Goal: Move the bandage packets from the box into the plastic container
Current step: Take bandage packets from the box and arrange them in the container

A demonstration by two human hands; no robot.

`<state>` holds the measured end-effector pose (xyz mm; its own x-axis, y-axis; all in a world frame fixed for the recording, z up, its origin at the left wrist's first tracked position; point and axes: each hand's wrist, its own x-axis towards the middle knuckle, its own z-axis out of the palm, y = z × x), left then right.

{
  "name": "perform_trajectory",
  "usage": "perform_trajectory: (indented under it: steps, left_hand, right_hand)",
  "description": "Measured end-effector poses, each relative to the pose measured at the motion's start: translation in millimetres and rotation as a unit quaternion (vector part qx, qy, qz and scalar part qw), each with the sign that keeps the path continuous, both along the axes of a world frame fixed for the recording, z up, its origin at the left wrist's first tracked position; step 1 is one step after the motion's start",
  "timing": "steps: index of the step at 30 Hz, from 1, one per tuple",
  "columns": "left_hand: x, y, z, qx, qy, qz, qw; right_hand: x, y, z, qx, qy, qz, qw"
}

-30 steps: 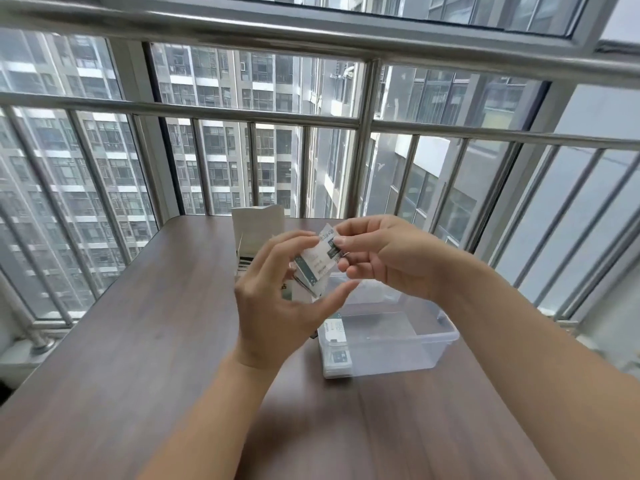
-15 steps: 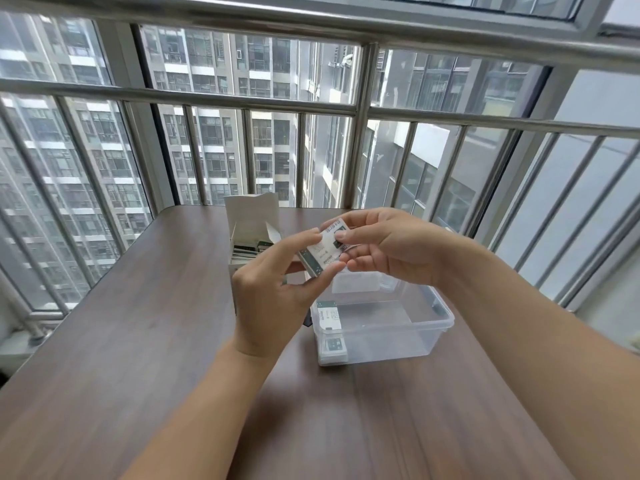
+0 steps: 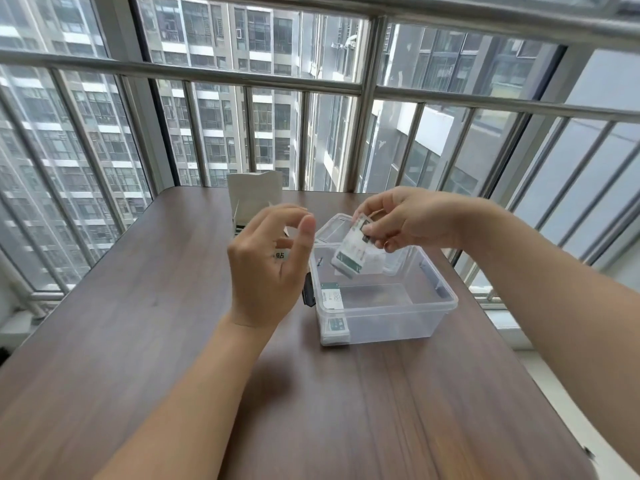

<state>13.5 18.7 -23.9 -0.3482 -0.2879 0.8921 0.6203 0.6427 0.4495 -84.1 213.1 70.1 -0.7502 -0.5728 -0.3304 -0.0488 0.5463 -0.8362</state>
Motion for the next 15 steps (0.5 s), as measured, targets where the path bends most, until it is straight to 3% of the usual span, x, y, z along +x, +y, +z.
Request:
perform_trajectory:
  steps: [4, 15]
  left_hand:
    - [-4, -3, -4, -0.013, -0.015, 0.013, 1.0]
    - [-5, -4, -7, -0.028, -0.016, 0.025, 0.999]
  right_hand:
    - [-2, -23, -15, 0.148, 0.045, 0.091, 0.984]
    - [20, -52, -47, 0.186, 0.085, 0.097, 0.974]
